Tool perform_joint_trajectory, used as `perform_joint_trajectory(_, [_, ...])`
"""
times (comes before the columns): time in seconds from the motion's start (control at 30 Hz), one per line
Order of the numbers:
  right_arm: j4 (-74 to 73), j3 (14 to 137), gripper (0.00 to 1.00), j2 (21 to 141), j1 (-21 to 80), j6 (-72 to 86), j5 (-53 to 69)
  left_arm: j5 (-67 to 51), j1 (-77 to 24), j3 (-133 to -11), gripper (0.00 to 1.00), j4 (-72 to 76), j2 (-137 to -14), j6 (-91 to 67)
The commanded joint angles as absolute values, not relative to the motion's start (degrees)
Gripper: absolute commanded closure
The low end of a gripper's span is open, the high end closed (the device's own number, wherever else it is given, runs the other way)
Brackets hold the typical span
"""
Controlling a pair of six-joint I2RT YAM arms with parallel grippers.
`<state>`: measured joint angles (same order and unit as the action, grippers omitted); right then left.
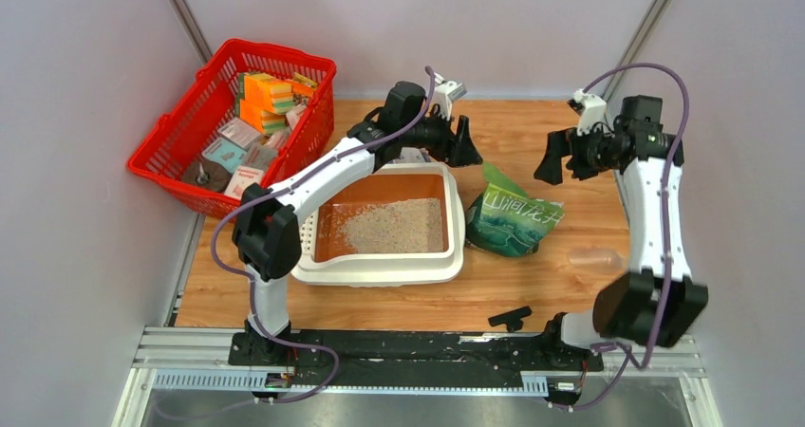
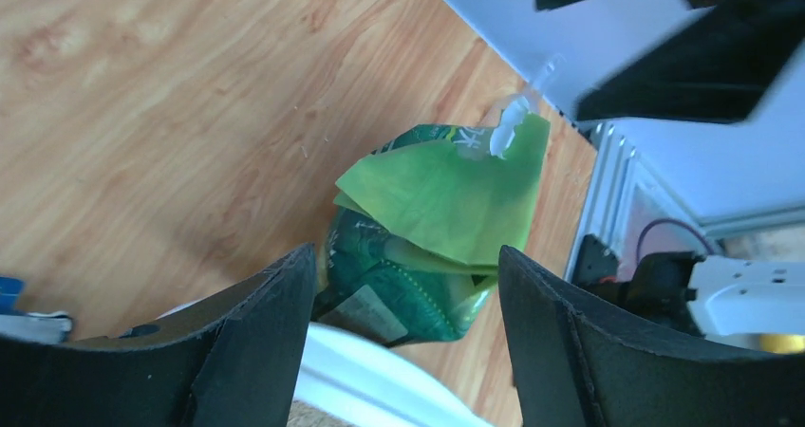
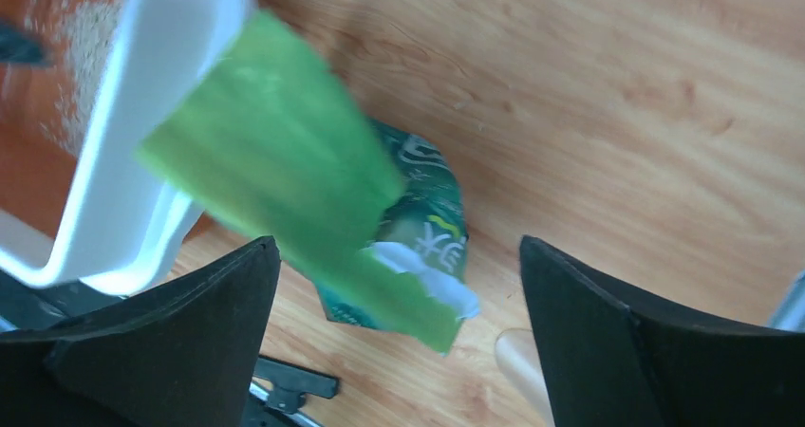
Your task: Fill the litter box with clean litter
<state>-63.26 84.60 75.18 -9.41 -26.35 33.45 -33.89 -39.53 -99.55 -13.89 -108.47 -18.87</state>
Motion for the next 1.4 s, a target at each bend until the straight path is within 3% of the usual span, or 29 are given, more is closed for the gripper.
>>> perform_joint_trajectory(0.0, [-63.71,87.01,0.0,84.97,-17.04,-17.49,41.04,-34.37,-39.55,-102.48,0.21,-6.59,-111.96,-31.8])
perform_joint_trajectory(0.33, [-69.69,84.91,0.0,94.22,-21.09,-19.51,47.28,-34.19,-40.34,-105.21,0.2,-2.29,-121.55,-41.21])
perform_joint_trajectory(0.43, [-71.1,82.89,0.0,93.87,-21.09,-20.21,49.13,-35.59,-40.87,-104.86,0.26,-0.88,-122.26,-42.54])
perform_joint_trajectory(0.63, [-71.63,78.32,0.0,92.99,-21.18,-20.21,50.97,-41.65,-41.75,-104.85,0.68,6.14,-122.43,-42.98])
perform_joint_trajectory(0.67, [-71.72,77.96,0.0,92.9,-21.09,-20.21,51.59,-43.05,-41.84,-104.94,0.87,6.67,-122.17,-42.8])
perform_joint_trajectory(0.73, [-71.81,77.87,0.0,92.64,-21.18,-20.39,52.38,-44.38,-41.75,-105.12,1.0,7.47,-121.12,-41.67])
perform_joint_trajectory(1.37, [-86.31,87.36,0.0,93.87,-21.01,-44.11,67.92,-51.77,-39.64,-104.15,1.0,9.93,-110.39,-33.49])
